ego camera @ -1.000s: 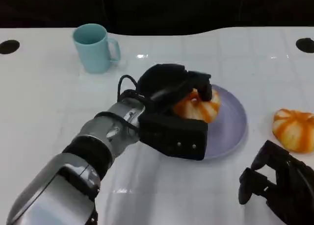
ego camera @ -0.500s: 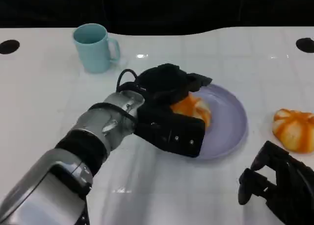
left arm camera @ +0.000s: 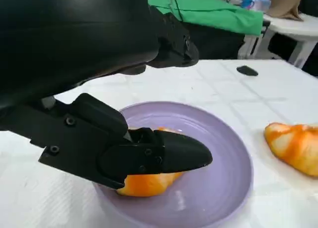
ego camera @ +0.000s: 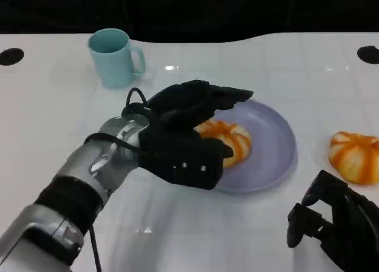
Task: Grasp the bread from the table and place it into the plate.
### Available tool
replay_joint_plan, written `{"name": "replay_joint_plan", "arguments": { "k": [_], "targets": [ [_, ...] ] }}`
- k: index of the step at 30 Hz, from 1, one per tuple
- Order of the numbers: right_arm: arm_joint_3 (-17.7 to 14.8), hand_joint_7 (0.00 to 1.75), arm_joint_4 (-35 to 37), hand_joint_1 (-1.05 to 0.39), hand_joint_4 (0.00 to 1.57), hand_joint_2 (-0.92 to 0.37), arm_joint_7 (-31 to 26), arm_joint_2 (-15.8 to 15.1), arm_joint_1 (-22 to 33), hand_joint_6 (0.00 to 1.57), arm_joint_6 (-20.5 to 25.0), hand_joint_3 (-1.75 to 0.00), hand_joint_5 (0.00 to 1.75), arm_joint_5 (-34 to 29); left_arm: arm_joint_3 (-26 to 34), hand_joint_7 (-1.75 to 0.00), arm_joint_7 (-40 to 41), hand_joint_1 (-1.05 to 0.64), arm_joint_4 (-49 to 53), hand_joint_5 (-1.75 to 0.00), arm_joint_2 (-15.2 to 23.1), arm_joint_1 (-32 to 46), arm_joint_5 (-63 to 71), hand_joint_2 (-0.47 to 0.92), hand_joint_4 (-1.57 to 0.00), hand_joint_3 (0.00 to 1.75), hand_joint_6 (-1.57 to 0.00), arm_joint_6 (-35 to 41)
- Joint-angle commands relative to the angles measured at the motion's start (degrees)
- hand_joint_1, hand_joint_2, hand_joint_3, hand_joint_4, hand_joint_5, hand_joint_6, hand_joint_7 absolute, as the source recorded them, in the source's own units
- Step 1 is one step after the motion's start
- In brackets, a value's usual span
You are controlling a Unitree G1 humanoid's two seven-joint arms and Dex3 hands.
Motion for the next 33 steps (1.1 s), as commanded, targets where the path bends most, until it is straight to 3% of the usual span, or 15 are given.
{"name": "replay_joint_plan", "arguments": {
  "k": [1,8,14,16,17,18,19,21,22,23,26,33],
  "targets": [
    [-0.4,1.61,-0.49,-0.59,0.74,-0.92,0.19,-0.43,0.34,0.59,-0.52,-0.36,1.75,0.22,4.15,-0.04,-5.09,-0.77,-5.89,-0.47,2.19,5.15,-7.17,0.92,-0.05,0.43,-0.25,-1.12],
    [-0.31,1.61,-0.85,-0.59,0.74,-0.92,-0.38,-0.43,0.45,0.58,-0.34,-0.36,1.75,-0.05,12.68,-0.06,-11.87,-0.7,-13.57,-0.72,0.64,16.76,-24.89,0.92,-0.06,0.33,-0.34,-1.8],
    [-0.5,1.61,-0.13,-0.59,0.74,-0.92,0.6,-0.56,0.18,0.59,-0.9,-0.36,1.75,0.19,18.35,-0.14,-12.83,-0.61,-18.69,-0.86,-4.35,26.0,-36.87,0.92,-0.29,0.29,-0.54,-3.65],
    [-0.52,1.62,-0.27,-0.6,0.74,-0.92,0.5,-0.51,0.21,0.59,-0.79,-0.36,1.75,0.14,19.98,-0.22,-13.07,-0.55,-19.63,-0.98,-6.57,28.89,-40.51,0.92,-0.39,0.26,-0.65,-4.66],
    [-0.51,1.62,-0.39,-0.6,0.74,-0.92,0.36,-0.49,0.27,0.59,-0.78,-0.36,1.75,0.03,20.73,-0.29,-12.99,-0.56,-20.15,-1.09,-7.65,30.54,-42.14,0.92,-0.45,0.25,-0.71,-4.96],
    [-0.5,1.62,-0.46,-0.6,0.74,-0.92,0.28,-0.48,0.31,0.59,-0.8,-0.36,1.75,-0.05,21.19,-0.56,-13.0,-0.58,-20.51,-1.24,-8.27,31.52,-42.97,0.92,-0.47,0.27,-0.66,-5.0],
    [-0.5,1.62,-0.5,-0.6,0.74,-0.92,0.23,-0.47,0.33,0.59,-0.81,-0.36,1.75,-0.1,21.51,-0.71,-13.08,-0.59,-20.77,-1.3,-8.66,32.11,-43.44,0.92,-0.48,0.28,-0.62,-5.0],
    [-0.52,1.62,-0.52,-0.6,0.74,-0.92,0.31,-0.48,0.32,0.59,-0.71,-0.36,1.75,0.05,22.2,-0.82,-12.71,-0.59,-22.42,-1.34,-9.71,34.3,-44.98,0.92,-0.49,0.28,-0.58,-3.47],
    [-0.55,1.63,-0.53,-0.6,0.74,-0.92,0.4,-0.5,0.31,0.59,-0.63,-0.36,1.75,0.19,22.6,-1.03,-12.33,-0.61,-23.67,-1.49,-10.41,35.84,-46.04,0.92,-0.49,0.29,-0.58,-2.23],
    [-0.54,1.63,-0.48,-0.6,0.74,-0.92,0.58,-0.57,0.3,0.58,-0.7,-0.36,1.75,0.21,23.0,-1.12,-12.09,-0.62,-25.68,-1.55,-11.16,37.78,-48.06,0.92,-0.49,0.29,-0.58,0.42],
    [-0.56,1.63,-0.79,-0.61,0.75,-0.92,0.41,-0.68,0.41,0.58,-0.3,-0.36,1.75,0.28,23.62,-1.29,-12.77,-0.62,-30.01,-1.71,-12.09,41.67,-52.03,0.92,-0.48,0.29,-0.53,5.72],
    [-0.64,1.63,-1.31,-0.6,0.74,-0.92,0.73,-0.95,0.82,0.58,-0.1,-0.35,1.75,0.54,24.79,-1.64,-15.01,-0.62,-35.27,-1.75,-11.92,46.91,-56.36,0.92,-0.69,0.37,-0.52,12.47]
  ]
}}
